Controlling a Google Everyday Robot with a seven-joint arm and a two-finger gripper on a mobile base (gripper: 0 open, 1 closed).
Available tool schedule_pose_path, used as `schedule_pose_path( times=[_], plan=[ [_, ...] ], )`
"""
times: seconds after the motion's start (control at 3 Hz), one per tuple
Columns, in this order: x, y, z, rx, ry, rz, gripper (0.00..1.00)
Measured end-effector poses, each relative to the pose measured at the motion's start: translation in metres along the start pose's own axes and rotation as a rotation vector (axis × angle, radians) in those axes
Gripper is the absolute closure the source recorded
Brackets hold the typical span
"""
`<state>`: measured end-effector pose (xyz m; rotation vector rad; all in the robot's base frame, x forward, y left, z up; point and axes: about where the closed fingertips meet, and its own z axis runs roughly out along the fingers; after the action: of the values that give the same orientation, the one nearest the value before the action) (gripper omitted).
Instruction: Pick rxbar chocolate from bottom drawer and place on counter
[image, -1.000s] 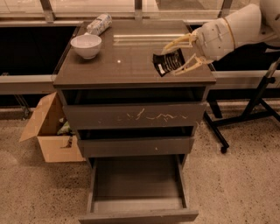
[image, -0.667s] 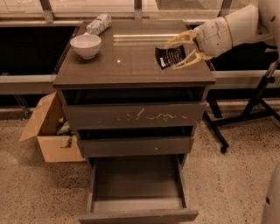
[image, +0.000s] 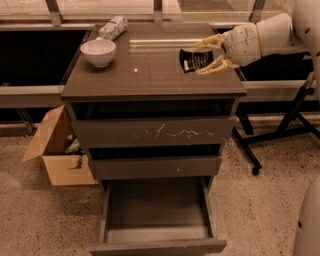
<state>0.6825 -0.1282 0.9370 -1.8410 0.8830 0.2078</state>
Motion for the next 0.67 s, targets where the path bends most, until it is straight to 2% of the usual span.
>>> schedule_pose_path(
  times=[0.33, 0.67],
  plan=[
    [0.009, -0.007, 0.004, 0.030, 0.014, 0.004, 1.00],
    [0.036, -0.027, 0.010, 0.102, 0.051, 0.011, 1.00]
  ],
)
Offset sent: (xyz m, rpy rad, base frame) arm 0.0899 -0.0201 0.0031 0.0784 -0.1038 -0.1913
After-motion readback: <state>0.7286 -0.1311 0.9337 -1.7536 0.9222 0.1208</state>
